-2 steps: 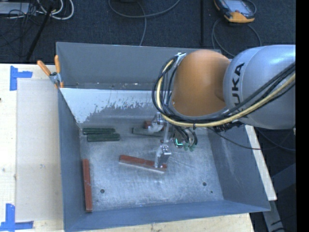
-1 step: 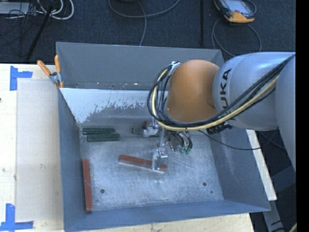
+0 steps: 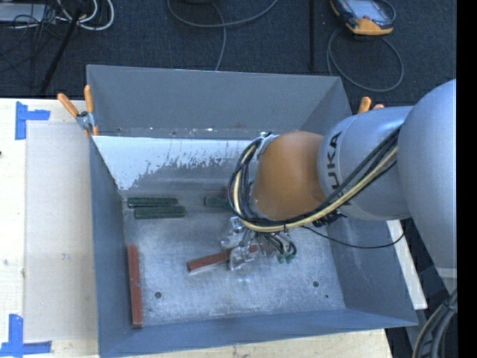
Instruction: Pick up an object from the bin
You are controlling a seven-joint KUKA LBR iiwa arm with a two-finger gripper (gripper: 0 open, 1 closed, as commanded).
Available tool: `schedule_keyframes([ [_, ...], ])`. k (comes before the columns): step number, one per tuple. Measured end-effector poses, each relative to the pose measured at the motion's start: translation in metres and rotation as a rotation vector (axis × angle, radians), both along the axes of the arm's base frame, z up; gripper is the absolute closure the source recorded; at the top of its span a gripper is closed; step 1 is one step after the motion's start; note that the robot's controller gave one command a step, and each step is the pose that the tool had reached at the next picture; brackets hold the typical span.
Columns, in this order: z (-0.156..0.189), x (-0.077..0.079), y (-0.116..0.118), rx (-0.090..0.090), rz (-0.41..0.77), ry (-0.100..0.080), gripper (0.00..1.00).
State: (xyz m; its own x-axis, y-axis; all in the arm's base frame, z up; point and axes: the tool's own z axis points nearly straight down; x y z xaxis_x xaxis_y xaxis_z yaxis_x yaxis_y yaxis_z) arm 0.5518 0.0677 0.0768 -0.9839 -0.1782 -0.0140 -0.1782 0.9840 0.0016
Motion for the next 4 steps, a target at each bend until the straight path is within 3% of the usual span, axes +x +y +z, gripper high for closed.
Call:
schedule_keyframes([
  [1, 0.000, 0.000, 0.000, 0.000, 0.000, 0.000, 1.00],
  [2, 0.119, -0.014, 0.001, -0.004, 0.011, 0.013, 1.00],
  [3, 0.119, -0.014, 0.001, -0.004, 0.011, 0.014, 1.00],
  [4, 0.150, -0.010, 0.002, -0.004, 0.011, 0.017, 1.00],
])
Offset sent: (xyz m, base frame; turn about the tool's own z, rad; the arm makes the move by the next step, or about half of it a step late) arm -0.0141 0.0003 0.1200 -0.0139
